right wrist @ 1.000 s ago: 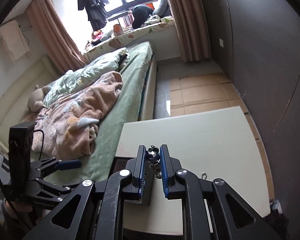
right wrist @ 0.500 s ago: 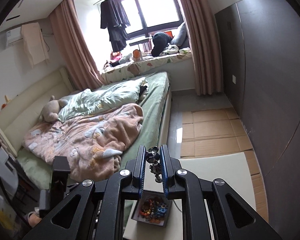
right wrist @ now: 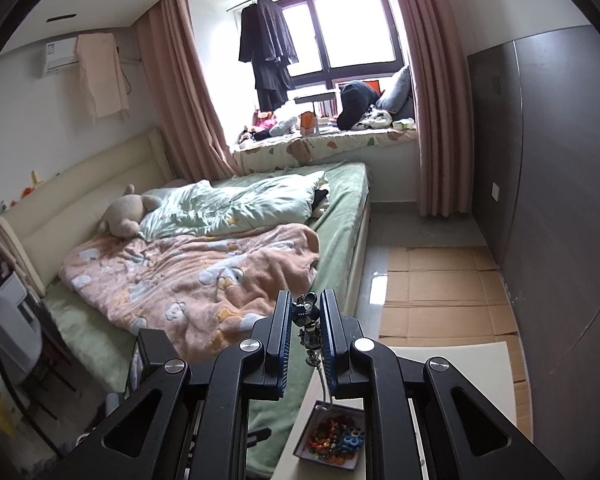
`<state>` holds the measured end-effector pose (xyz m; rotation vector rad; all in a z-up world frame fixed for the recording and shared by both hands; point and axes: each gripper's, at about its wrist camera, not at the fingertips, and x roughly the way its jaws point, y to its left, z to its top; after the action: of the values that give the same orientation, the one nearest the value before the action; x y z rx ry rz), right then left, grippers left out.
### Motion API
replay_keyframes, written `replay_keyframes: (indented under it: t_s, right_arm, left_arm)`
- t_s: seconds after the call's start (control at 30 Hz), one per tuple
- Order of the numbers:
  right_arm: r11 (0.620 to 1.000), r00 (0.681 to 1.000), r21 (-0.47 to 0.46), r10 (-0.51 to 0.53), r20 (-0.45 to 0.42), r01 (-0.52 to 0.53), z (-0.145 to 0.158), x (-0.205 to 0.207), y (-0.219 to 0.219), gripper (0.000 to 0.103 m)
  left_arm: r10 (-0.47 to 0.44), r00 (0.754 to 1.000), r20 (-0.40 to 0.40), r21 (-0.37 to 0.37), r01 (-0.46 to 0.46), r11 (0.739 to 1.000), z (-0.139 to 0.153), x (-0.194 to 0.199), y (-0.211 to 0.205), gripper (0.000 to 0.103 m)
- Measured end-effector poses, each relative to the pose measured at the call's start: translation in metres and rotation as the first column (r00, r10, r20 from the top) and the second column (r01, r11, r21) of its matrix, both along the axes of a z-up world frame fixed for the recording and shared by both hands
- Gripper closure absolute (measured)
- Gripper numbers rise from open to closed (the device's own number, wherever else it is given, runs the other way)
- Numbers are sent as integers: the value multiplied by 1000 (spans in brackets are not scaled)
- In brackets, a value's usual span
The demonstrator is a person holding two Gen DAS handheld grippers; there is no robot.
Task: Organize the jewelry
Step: 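Grasp the silver ball chain with the right gripper, lift it, lower into box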
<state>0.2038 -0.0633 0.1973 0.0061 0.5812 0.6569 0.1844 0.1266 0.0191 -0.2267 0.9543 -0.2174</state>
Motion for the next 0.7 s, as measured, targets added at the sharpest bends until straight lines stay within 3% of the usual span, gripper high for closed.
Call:
replay_keyframes:
  t_s: [0.3, 0.53, 0.7]
  right_arm:
    - [1000, 995, 2, 22, -100, -22, -47, 12, 4, 88]
    - [1000, 964, 3, 26, -266, -26, -129, 26, -4, 88]
    - [1000, 915, -20, 10, -402, -20, -189, 37, -8, 87]
  left_arm:
    - [21, 1000, -8, -1, -21, 1000, -5, 2, 9, 4]
    - [28, 999, -22, 17, -27, 999, -15, 10, 8, 4]
    - [36, 999, -31, 43, -34, 998, -25, 17, 5, 4]
